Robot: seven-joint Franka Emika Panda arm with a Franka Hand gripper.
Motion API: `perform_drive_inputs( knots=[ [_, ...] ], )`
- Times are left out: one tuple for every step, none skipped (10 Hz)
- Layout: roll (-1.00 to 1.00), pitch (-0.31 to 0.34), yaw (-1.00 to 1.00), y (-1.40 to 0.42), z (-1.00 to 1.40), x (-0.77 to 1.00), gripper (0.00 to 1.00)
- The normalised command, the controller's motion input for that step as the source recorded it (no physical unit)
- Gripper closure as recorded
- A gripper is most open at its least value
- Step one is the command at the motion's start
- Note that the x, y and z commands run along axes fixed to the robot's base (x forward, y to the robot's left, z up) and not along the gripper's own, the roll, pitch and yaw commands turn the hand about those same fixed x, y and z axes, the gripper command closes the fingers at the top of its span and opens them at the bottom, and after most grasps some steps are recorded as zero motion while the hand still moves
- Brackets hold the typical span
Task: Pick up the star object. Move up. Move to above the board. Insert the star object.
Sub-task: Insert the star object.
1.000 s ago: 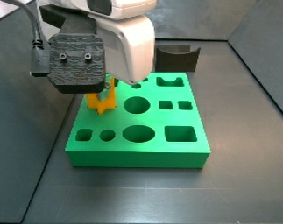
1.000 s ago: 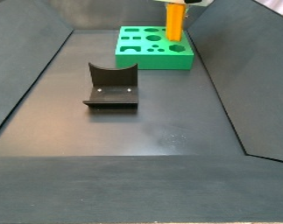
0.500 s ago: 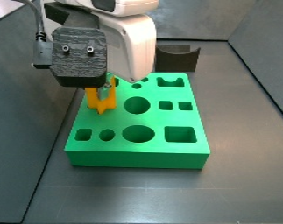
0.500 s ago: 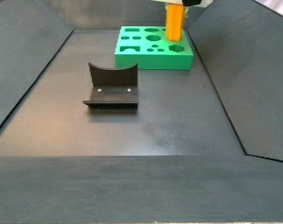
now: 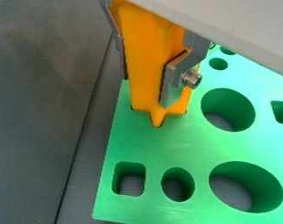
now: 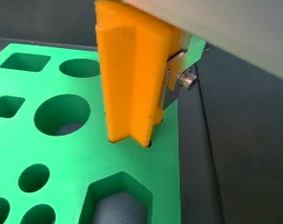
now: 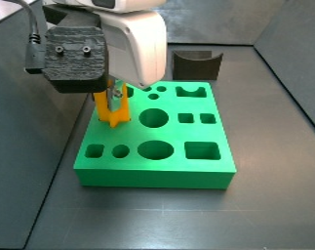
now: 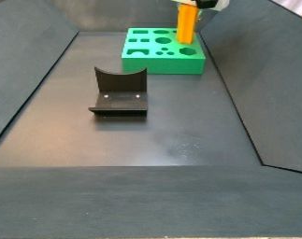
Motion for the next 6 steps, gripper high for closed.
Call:
perform_drive_inputs(
  knots=[
    [0.03,-0.033,0.13,0.0,-0.27,0.07,1.0],
    [0.15,0.336,0.23,-0.03,-0.23,0.43,1.0],
    [0.06,0.243,0.15,-0.04,0.0,0.36,1.0],
    [0.0,-0.006,0.0,0.0,-0.04,0.01,1.0],
    [0.0,-0.007,0.0,0.0,0.0,0.0,1.0],
    [0.0,0.0,0.0,0.0,0.0,0.0,1.0]
  ],
)
